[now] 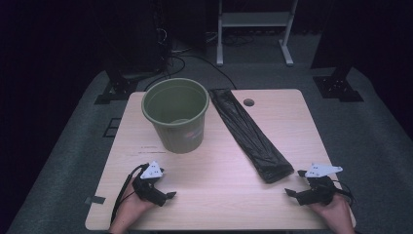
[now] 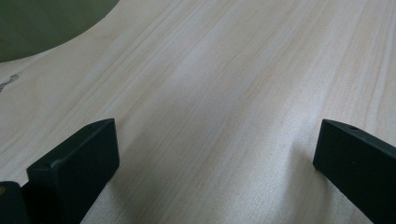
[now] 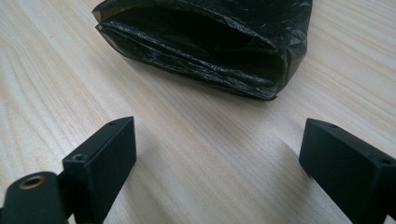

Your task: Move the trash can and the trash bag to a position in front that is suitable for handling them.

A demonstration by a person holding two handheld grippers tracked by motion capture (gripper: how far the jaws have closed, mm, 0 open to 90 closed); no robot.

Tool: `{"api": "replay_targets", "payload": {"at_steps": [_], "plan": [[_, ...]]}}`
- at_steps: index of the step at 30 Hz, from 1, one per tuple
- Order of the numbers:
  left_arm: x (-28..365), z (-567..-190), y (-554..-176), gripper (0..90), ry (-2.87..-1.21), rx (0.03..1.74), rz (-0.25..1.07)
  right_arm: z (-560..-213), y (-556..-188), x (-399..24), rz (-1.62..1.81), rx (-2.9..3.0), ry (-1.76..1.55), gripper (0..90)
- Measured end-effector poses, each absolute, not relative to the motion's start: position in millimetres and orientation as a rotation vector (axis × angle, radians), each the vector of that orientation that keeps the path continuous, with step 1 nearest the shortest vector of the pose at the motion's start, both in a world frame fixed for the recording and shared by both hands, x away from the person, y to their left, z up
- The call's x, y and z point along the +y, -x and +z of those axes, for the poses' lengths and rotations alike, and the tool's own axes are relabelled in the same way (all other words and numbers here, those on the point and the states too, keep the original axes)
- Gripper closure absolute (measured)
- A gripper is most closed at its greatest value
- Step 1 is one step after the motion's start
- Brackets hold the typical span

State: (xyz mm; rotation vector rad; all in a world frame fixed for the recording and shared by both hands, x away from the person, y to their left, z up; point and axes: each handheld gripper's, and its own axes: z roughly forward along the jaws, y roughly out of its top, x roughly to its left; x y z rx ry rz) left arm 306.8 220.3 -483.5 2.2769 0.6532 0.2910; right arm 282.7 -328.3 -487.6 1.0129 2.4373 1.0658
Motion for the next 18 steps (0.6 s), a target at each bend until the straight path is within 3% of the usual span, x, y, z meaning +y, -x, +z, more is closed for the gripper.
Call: {"api": "replay_targets", "payload": {"at_steps": [18], "plan": [[223.7,-477.3,-309.8,0.0,-2.231,0.706,0.244,-487.6,-282.7,-328.3,1.066,2.437,-1.013,9.6]]}}
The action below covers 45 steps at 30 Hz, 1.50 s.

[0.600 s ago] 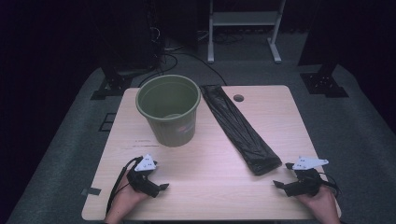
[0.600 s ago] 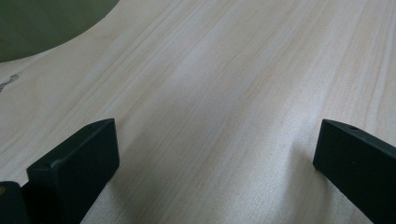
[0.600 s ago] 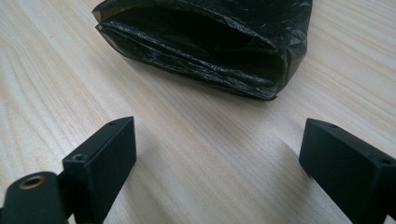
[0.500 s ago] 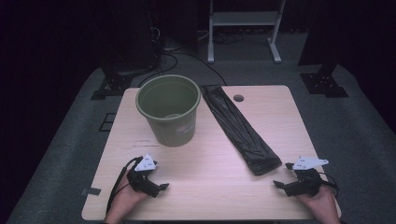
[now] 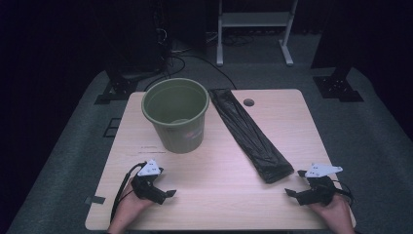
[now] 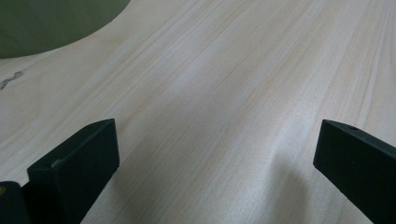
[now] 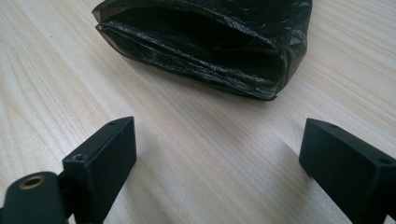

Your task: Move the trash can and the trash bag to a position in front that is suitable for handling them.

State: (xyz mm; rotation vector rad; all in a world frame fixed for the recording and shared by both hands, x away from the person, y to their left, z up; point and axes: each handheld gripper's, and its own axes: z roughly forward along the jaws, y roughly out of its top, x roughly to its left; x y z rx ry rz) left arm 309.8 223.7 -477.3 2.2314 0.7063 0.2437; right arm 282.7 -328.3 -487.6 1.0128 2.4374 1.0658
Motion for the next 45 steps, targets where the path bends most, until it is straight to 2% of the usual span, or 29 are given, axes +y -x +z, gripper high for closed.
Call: {"api": "replay_targets", "payload": {"at_steps": [13,45], "plan": [[238.5,-448.2,-315.6,0.0,-2.140,0.743,0.271,-487.6,-282.8,-328.3,1.066,2.437,-1.013,9.6],[247.5,-381.8,-334.0,0.0,-2.108,0.772,0.297,-487.6,-282.8,-328.4,1.065,2.438,-1.012,9.6]]}}
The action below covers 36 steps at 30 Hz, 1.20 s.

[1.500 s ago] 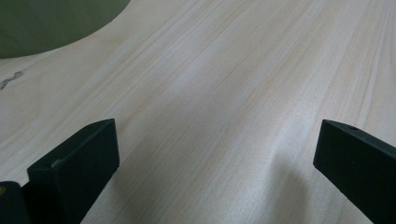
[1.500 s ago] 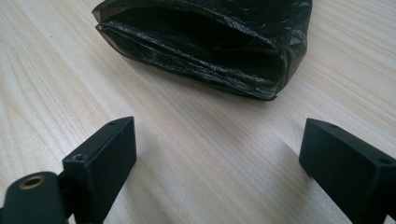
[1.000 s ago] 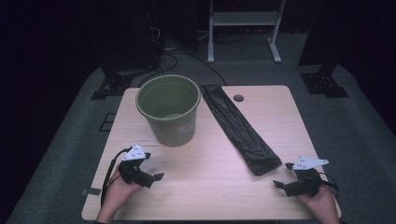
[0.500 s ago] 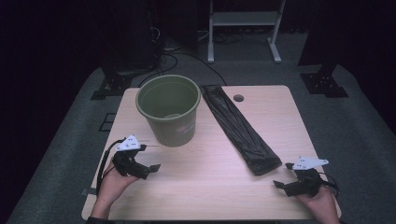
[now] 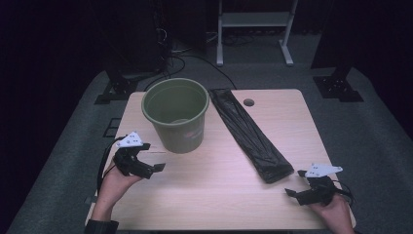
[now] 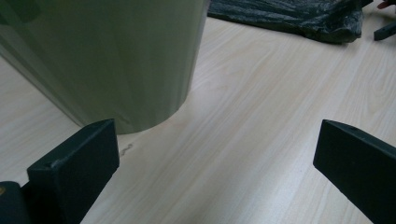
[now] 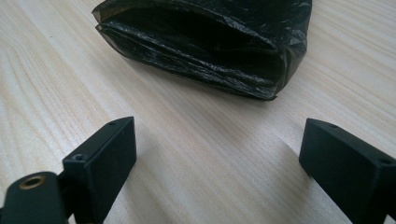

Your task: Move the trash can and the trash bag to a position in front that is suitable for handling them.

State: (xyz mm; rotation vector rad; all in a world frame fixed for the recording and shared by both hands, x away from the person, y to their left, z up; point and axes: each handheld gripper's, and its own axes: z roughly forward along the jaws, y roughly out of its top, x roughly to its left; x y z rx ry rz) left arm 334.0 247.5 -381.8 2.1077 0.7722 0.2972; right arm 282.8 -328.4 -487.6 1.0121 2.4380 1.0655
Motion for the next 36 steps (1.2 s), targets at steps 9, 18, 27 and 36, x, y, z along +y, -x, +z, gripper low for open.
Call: {"api": "replay_targets", "payload": {"at_steps": [9,18,27,36], "plan": [[251.5,-357.7,-347.2,0.0,-2.084,0.774,0.316,-487.6,-282.8,-328.3,1.066,2.437,-1.013,9.6],[257.3,-333.0,-361.0,0.0,-2.067,0.778,0.337,-487.6,-282.8,-328.4,1.066,2.438,-1.012,9.6],[261.2,-309.0,-373.9,0.0,-2.065,0.778,0.374,-487.6,-282.9,-328.4,1.066,2.437,-1.013,9.6],[261.9,-286.6,-396.6,0.0,-2.033,0.764,0.395,-487.6,-282.8,-328.4,1.066,2.438,-1.014,9.7]]}}
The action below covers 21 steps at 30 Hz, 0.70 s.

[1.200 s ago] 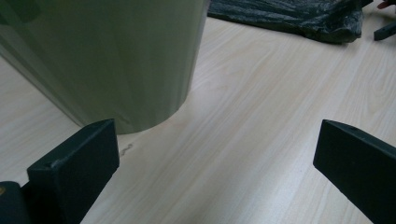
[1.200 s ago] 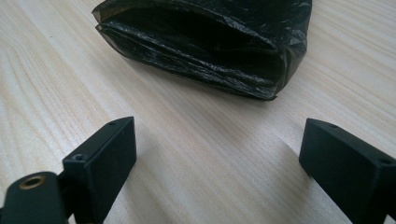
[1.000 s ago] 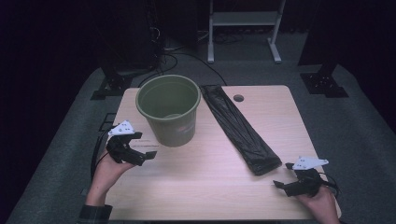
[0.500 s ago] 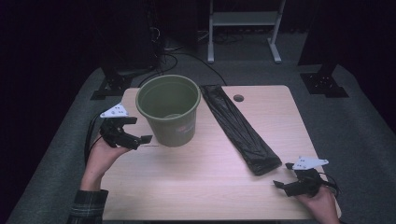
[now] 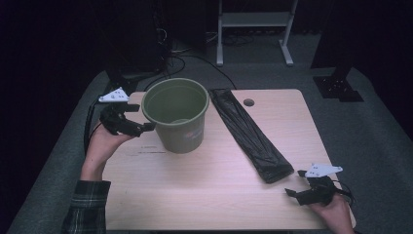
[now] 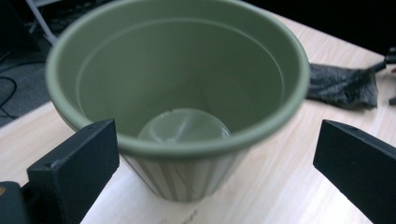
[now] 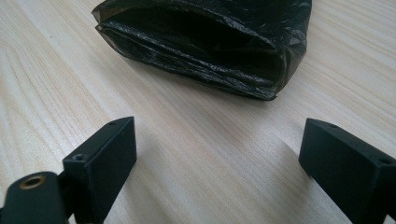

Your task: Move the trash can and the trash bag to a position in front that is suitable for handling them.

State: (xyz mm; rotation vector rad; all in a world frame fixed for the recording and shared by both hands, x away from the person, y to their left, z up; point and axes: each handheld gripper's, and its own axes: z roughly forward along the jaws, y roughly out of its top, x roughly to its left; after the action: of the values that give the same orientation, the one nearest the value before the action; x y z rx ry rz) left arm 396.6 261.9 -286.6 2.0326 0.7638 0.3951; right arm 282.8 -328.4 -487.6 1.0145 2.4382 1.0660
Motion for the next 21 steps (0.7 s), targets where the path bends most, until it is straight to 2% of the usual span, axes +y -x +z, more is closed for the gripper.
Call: {"api": "replay_targets", "payload": {"at_steps": [13,16,21], "plan": [[268.7,-294.9,-444.7,0.0,-2.003,0.790,0.382,-487.6,-282.9,-328.5,1.066,2.438,-1.011,9.7],[271.1,-299.3,-451.7,0.0,-2.011,0.800,0.406,-487.7,-282.8,-328.3,1.067,2.436,-1.013,9.7],[270.1,-306.6,-460.2,0.0,-2.009,0.795,0.377,-487.6,-282.9,-328.5,1.066,2.438,-1.011,9.7]]}}
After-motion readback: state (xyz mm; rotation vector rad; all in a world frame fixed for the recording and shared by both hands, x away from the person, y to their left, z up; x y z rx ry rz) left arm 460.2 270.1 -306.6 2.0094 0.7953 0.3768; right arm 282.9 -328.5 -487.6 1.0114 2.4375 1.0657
